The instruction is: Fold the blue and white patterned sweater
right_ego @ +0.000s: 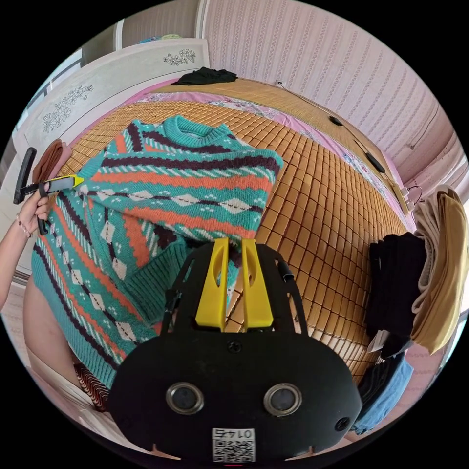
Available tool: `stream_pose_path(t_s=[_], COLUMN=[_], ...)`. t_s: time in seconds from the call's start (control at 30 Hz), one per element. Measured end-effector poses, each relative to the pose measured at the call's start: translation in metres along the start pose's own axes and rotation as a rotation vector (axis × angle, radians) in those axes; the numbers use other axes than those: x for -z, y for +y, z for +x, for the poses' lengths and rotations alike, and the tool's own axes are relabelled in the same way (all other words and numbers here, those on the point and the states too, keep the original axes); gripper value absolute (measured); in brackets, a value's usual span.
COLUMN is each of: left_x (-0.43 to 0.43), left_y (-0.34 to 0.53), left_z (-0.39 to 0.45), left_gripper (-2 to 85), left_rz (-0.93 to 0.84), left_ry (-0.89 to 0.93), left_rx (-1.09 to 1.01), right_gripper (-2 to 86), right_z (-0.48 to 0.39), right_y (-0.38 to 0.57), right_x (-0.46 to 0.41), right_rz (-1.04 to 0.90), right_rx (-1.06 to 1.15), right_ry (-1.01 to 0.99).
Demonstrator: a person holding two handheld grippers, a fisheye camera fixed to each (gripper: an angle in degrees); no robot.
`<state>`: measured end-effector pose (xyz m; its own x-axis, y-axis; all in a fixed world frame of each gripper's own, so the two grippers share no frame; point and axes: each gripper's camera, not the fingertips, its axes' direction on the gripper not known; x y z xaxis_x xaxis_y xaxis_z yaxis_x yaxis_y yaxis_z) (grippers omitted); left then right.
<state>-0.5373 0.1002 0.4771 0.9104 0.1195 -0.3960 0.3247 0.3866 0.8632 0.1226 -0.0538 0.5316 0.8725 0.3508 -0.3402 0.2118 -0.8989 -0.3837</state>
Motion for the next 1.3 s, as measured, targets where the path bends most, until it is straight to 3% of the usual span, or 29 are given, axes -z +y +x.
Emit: stream_pose_path(t_s=[0.17,0.27,0.4,0.57,0.7,0.83,0.97,1.1,1.2,1.3], left_x=[0.054,0.048,0.011,-0.060,-0.038,0.004,0.063,0.104,0.116,0.130], left_y=[-0.015,-0.053,-0.106,-0.144,-0.150,-0.144,-0.097,0.005,0.089,0.153], left_z=[-0.019,-0.030,-0.042,-0.049,-0.033,-0.014,0.004,-0.023,-0.054,-0.074], left_gripper=[5.0,6.7,12.1,9.3,5.5,5.2,5.2,5.7,5.8,6.2], left_rz=[0.183,0.178,0.170,-0.164,-0.059,0.082,0.158,0.149,0.105,0.093], left_ry=[-0.090,-0.136,-0.025,-0.045,0.014,0.164,0.214,0.222,0.203,0.209], left_rx=[-0.034,-0.073,-0.020,0.016,-0.035,-0.074,-0.209,-0.181,-0.061,0.073], right_gripper=[9.7,16.0,19.0,8.7,5.9,6.0,6.1,6.8,9.8,11.6], right_z=[0.040,0.064,0.094,0.127,0.162,0.192,0.145,0.062,-0.003,-0.036], right_y=[-0.013,-0.044,-0.083,-0.110,-0.103,-0.082,-0.028,0.053,0.127,0.185], right_x=[0.012,-0.007,-0.043,-0.088,-0.070,-0.011,0.079,0.119,0.097,0.073], right_rz=[0.095,0.084,0.010,-0.128,-0.044,0.167,0.317,0.255,0.082,-0.059], right_rx=[-0.003,-0.029,-0.136,-0.223,-0.289,-0.307,-0.052,0.195,0.217,0.079], right_ry=[0.014,-0.025,-0.139,-0.344,-0.441,-0.541,-0.487,-0.415,-0.257,-0.122])
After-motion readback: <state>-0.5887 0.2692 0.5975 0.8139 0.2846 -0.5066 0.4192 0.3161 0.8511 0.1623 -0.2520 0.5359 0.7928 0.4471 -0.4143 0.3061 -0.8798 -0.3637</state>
